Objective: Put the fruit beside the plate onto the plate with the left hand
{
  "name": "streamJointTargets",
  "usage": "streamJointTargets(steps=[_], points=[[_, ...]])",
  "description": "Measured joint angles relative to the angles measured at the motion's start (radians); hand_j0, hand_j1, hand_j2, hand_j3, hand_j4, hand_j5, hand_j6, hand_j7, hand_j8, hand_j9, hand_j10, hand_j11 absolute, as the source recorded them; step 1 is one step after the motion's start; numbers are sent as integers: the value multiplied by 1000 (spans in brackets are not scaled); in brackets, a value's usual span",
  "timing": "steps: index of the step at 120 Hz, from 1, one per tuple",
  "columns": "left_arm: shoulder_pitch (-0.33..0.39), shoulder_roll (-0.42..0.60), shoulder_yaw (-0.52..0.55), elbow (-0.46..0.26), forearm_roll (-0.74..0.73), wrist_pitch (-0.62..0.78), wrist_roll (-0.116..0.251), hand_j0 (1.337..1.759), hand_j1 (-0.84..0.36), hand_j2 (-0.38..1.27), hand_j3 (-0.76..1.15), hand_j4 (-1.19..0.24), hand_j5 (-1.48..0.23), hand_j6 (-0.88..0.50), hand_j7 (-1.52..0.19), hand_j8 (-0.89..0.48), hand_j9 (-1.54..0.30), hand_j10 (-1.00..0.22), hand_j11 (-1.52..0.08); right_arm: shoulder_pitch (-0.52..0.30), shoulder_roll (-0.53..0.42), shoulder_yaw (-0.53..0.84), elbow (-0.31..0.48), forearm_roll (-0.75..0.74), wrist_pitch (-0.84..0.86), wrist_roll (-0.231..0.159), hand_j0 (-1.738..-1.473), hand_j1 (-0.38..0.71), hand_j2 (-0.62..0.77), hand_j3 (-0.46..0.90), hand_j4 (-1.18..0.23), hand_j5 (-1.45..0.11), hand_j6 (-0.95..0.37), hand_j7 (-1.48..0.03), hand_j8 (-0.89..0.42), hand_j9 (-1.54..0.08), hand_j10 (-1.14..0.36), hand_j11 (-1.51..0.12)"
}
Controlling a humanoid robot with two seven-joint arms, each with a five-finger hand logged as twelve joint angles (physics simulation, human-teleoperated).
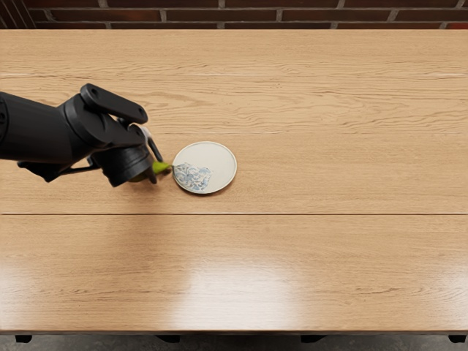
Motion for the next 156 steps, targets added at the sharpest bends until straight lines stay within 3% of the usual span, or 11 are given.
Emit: streamJointTargets(steps=[12, 32, 76, 124, 156], points=[[-12, 0, 10, 0, -17, 2, -2, 1641, -340, 245, 1, -753, -1174, -325, -1159, -338, -1152, -346, -1185, 0, 0, 0, 0, 0, 0, 0, -1658, -332, -3, 0, -14, -19, -14, -19, -14, -19, -14, -19], [-33, 0, 25, 0, -21, 5, 0, 1643, -347, 329, 1, -812, -1172, -410, -1160, -362, -1153, -372, -1176, 0, 0, 0, 0, 0, 0, 0, -1658, -332, -3, 0, -14, -19, -14, -19, -14, -19, -14, -19], [-89, 0, 41, 0, -33, 3, 2, 1641, -270, 251, 0, -861, -1148, -534, -1146, -459, -1162, -479, -1191, 0, 0, 0, 0, 0, 0, 0, -1658, -331, -3, 0, -14, -19, -14, -19, -14, -19, -14, -19], [-148, 0, -182, 1, -34, -4, 1, 1642, -241, 264, 0, -870, -1144, -601, -1138, -520, -1160, -534, -1182, 0, 0, 0, 0, 0, 0, 0, -1658, -332, -3, 0, -14, -19, -14, -19, -14, -19, -14, -19], [-147, 0, -253, 2, -30, -3, -1, 1643, -227, 241, 0, -873, -1140, -611, -1131, -536, -1145, -553, -1180, 0, 0, 0, 0, 0, 0, 0, -1658, -332, -3, 0, -14, -19, -14, -19, -14, -19, -14, -19]])
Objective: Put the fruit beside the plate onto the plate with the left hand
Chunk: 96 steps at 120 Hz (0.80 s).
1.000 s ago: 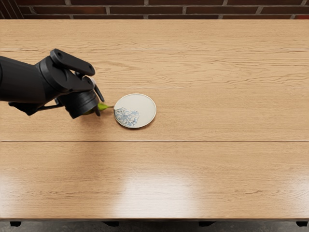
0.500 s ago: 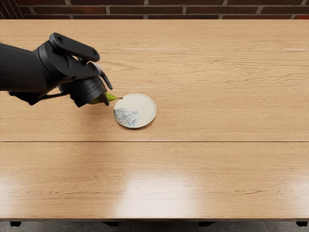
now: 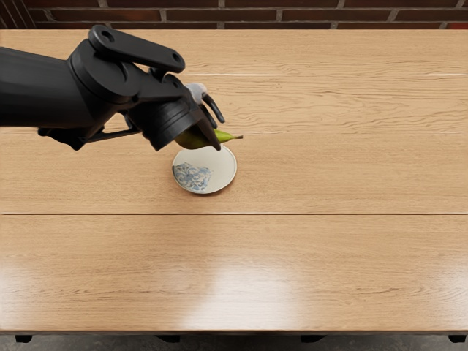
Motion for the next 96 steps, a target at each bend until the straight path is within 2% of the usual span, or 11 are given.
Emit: streamJointTargets(steps=[39, 58, 67, 78, 81, 96], points=[[51, 0, -3, 4, 0, 1, -8, 1643, -223, 236, 0, -868, -1131, -613, -1122, -537, -1134, -552, -1170, 0, 0, 0, 0, 0, 0, 0, -1658, -332, -3, 0, -14, -19, -14, -19, -14, -19, -14, -19], [50, 0, -2, 5, 23, 3, -11, 1651, 45, 117, 0, -437, -569, -320, -565, -285, -570, -292, -588, 0, 0, 0, 0, 0, 0, 0, -1658, -332, -3, 0, -14, -19, -15, -19, -15, -19, -14, -19], [46, 0, -3, 5, 30, 2, -12, 1653, 136, 82, 0, -305, -398, -224, -395, -200, -398, -205, -410, 0, 0, 0, 0, 0, 0, 0, -1658, -332, -3, 0, -15, -19, -15, -19, -15, -19, -15, -19], [48, 0, -6, -2, 29, -37, -9, 1655, 209, 53, 0, -198, -258, -146, -256, -131, -258, -134, -266, 0, 0, 0, 0, 0, 0, 0, -1658, -331, -3, 0, -15, -19, -15, -19, -15, -19, -15, -19], [50, 41, -14, -15, 24, -83, -7, 1655, 224, 47, 0, -176, -229, -131, -228, -117, -230, -119, -236, 0, 0, 0, 0, 0, 0, 0, -1658, -332, -3, 0, -15, -19, -15, -19, -15, -19, -15, -19], [54, 417, -51, -113, 6, -449, 5, 1657, 277, 26, 0, -99, -129, -75, -128, -67, -129, -68, -133, 0, 0, 0, 0, 0, 0, 0, -1658, -332, -3, 0, -15, -19, -15, -19, -15, -19, -15, -19]])
